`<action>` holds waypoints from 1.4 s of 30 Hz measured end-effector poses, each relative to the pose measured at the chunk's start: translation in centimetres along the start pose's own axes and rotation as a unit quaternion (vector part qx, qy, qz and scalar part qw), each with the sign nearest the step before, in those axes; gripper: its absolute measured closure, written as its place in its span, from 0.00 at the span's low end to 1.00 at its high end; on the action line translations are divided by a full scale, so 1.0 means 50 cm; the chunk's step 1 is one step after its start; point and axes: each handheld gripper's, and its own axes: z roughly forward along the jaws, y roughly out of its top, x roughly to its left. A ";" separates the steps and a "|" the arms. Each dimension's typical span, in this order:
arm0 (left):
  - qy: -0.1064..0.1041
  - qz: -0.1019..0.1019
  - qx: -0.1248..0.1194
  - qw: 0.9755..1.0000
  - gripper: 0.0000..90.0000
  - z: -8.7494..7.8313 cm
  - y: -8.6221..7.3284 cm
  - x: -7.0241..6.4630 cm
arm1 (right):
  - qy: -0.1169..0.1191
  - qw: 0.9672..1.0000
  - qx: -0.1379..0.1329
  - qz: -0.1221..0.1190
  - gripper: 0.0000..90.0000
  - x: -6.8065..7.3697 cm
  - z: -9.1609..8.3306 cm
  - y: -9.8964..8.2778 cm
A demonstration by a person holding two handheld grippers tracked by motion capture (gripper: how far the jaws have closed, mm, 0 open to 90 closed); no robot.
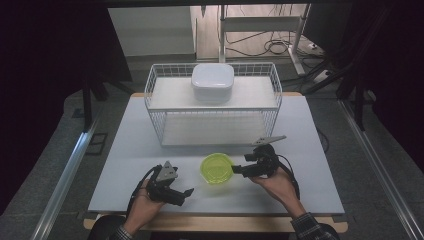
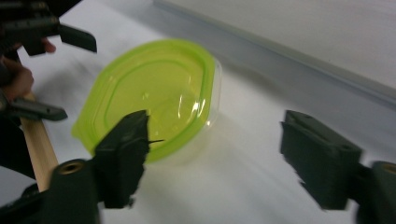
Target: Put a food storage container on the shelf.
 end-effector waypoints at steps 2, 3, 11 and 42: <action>0.000 0.000 0.000 1.000 0.07 0.001 0.000 -0.001 | 0.013 1.000 0.000 0.007 0.39 -0.006 0.006 0.010; 0.000 0.001 0.001 1.000 0.07 0.001 0.000 -0.001 | 0.022 1.000 0.001 0.014 0.42 -0.009 0.012 0.015; -0.001 0.000 0.001 1.000 0.07 0.001 0.000 -0.001 | 0.071 0.996 0.020 0.057 0.60 -0.035 0.062 0.041; 0.001 0.001 -0.002 1.000 0.07 -0.001 0.001 -0.001 | 0.152 0.975 -0.001 0.164 0.91 -0.059 0.038 0.039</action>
